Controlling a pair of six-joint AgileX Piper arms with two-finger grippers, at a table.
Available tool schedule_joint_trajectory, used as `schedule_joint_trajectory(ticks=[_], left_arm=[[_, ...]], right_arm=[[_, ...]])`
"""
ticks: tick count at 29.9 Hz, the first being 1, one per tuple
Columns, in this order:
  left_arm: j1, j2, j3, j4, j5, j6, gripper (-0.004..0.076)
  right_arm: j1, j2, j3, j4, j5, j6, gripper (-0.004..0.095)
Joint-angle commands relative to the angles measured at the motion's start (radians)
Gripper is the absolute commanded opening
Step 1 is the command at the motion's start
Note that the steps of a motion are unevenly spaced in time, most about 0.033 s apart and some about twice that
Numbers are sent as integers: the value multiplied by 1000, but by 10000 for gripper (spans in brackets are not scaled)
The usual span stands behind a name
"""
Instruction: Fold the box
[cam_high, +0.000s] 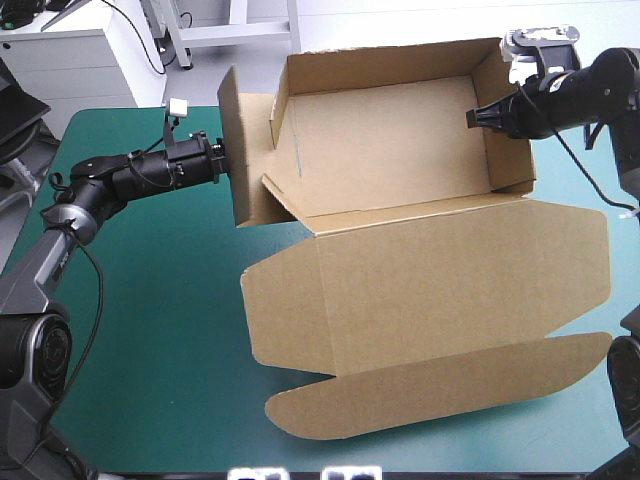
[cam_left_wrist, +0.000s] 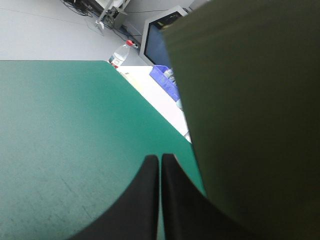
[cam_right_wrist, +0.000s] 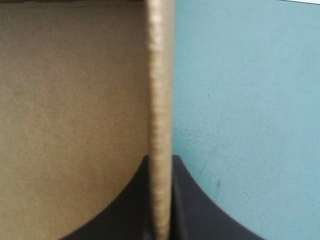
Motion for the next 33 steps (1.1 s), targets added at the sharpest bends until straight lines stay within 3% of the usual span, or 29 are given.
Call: schedule_joint_trajectory(ticks=[1,9,16,20,26,33], left_arm=[[-26,-59,-62,-159,119,-40,5],[-68,-115,-75,-159,121,-74,5],[-68,-159,-75,-152,121,-93,15],[-68,-163,-75,-81,121,-102,108],[-68,-163,-75,-24,121,-168,342],[-68,-163,-89,85,36,-324,358]], right_arm=[[15,-27,-28,15,5,-1,-17],[65,2,-28,-67,3,-3,-18],[73,8,-28,-66,-8,-3,-18],[73,8,-28,-66,-4,-3,-18],[73,8,-28,-66,0,-3,-18],[74,8,-28,-67,2,1,-12]])
